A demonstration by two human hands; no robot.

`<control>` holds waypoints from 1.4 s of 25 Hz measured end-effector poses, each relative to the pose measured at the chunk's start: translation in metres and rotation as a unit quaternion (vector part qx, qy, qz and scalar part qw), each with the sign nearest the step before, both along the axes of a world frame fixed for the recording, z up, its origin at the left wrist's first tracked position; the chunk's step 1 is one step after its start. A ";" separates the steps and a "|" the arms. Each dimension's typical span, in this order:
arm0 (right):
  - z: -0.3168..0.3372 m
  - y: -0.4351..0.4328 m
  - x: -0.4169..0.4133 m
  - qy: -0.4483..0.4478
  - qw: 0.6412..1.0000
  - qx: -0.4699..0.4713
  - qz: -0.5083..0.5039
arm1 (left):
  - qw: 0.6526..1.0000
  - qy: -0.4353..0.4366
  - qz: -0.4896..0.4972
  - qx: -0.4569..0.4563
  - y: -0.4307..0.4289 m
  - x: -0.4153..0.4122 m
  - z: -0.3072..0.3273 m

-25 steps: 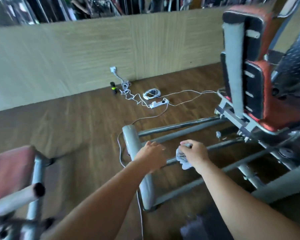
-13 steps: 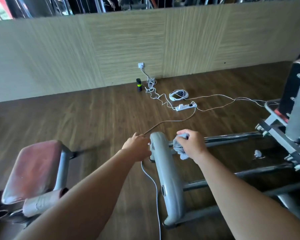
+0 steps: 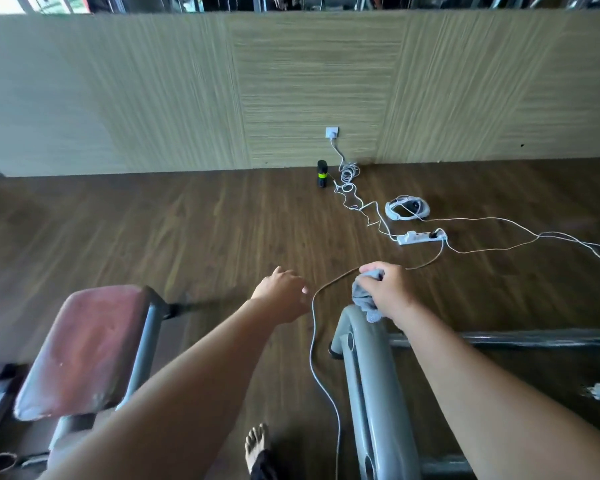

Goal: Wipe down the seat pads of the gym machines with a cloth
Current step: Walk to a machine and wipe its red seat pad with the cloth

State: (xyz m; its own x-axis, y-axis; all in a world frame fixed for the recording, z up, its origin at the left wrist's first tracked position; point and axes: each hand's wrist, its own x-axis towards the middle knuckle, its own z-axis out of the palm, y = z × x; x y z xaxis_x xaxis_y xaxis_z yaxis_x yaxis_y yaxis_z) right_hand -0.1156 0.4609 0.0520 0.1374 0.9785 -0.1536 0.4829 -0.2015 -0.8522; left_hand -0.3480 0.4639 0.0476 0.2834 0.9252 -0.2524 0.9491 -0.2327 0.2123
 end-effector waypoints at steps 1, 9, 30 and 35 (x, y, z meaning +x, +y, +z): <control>-0.003 0.026 -0.014 0.003 1.000 0.002 0.000 | 1.000 -0.004 0.003 -0.001 0.025 -0.014 -0.003; 0.007 0.225 -0.140 0.043 0.999 -0.031 0.011 | 0.999 -0.005 0.042 -0.011 0.215 -0.136 0.000; 0.045 0.610 -0.573 -0.125 0.814 0.045 0.566 | 0.839 -0.022 0.543 0.026 0.411 -0.436 0.001; 0.035 0.611 -0.698 -0.139 0.735 0.069 0.660 | 0.772 -0.026 0.634 0.026 0.396 -0.517 -0.004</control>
